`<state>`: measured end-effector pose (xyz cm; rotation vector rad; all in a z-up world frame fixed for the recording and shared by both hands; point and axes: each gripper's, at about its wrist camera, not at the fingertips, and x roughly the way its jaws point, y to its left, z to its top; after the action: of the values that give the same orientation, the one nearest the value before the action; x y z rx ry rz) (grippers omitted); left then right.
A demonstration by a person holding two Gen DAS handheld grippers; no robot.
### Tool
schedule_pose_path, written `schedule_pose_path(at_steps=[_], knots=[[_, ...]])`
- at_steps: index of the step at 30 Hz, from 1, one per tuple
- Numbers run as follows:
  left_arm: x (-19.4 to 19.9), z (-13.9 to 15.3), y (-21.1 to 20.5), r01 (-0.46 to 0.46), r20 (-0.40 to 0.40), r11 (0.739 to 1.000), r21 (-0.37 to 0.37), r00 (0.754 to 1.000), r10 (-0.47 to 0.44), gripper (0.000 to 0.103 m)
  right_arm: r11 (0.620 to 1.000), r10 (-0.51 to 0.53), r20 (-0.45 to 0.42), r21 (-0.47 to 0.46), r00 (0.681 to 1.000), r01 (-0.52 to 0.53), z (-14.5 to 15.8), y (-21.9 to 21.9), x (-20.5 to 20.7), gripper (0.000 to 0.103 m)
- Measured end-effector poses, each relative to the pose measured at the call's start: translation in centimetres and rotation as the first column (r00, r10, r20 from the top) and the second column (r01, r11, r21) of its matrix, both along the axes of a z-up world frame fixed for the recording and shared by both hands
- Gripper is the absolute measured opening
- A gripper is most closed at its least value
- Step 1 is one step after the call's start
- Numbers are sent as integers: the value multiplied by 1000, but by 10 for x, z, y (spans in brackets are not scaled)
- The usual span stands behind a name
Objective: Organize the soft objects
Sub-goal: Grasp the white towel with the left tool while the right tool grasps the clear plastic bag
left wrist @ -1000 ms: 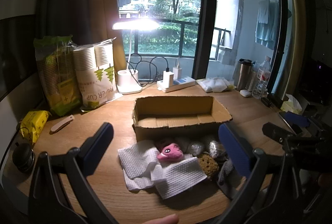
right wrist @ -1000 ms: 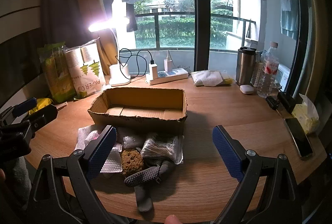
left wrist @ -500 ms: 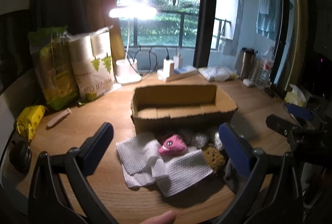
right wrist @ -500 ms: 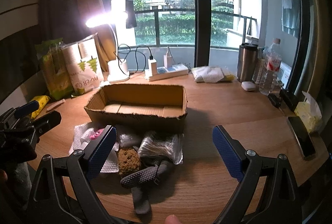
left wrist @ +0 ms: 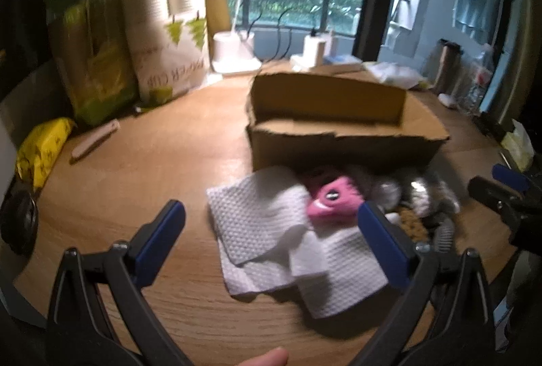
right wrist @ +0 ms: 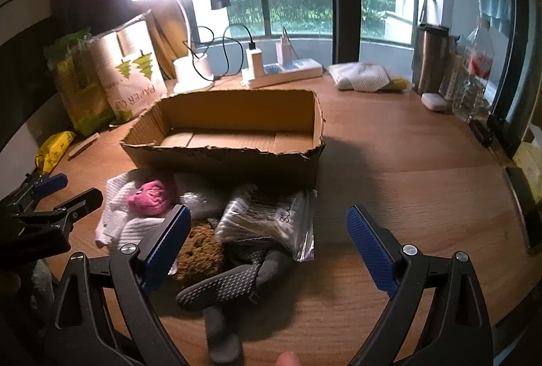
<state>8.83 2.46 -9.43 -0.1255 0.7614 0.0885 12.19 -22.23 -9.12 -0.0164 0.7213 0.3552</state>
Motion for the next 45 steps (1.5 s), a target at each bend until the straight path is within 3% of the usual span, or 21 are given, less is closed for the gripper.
schedule_pose_path(at_steps=[7, 9, 14, 20, 23, 31, 35, 39, 42, 44, 45], knots=[[29, -30, 15, -21, -87, 1000, 9, 996, 22, 101, 1000, -6, -73, -9, 997, 5, -25, 3, 29, 96], [33, -35, 17, -16, -103, 1000, -3, 995, 16, 97, 1000, -5, -93, -9, 996, 4, -32, 5, 36, 96], [39, -46, 17, 29, -146, 998, -49, 989, -36, 59, 1000, 18, -136, 4, 991, -18, -44, 8, 48, 94], [40, -46, 14, 75, -152, 992, -102, 984, -90, 29, 999, 48, -161, 22, 986, -45, -49, 14, 53, 86], [35, -39, 13, 96, -127, 987, -127, 985, -112, 19, 998, 63, -159, 22, 985, -60, -52, 17, 52, 82], [19, -14, 16, 123, -42, 982, -141, 991, -130, 10, 995, 92, -141, 38, 986, -88, -55, 19, 48, 70], [20, -16, 19, 116, -47, 984, -132, 991, -123, 10, 996, 85, -145, 54, 986, -77, -55, 16, 46, 70], [24, -28, 28, 114, -85, 975, -192, 988, -132, 13, 995, 87, -141, 51, 986, -81, -55, 15, 44, 70], [27, -30, 25, 128, -97, 976, -176, 984, -147, 38, 995, 86, -143, 60, 986, -78, -55, 13, 45, 70], [27, -31, 23, 136, -92, 972, -191, 983, -156, 72, 995, 86, -144, 65, 986, -77, -55, 13, 45, 70], [27, -31, 22, 134, -87, 971, -197, 984, -153, 73, 995, 85, -143, 69, 986, -76, -54, 12, 45, 70]])
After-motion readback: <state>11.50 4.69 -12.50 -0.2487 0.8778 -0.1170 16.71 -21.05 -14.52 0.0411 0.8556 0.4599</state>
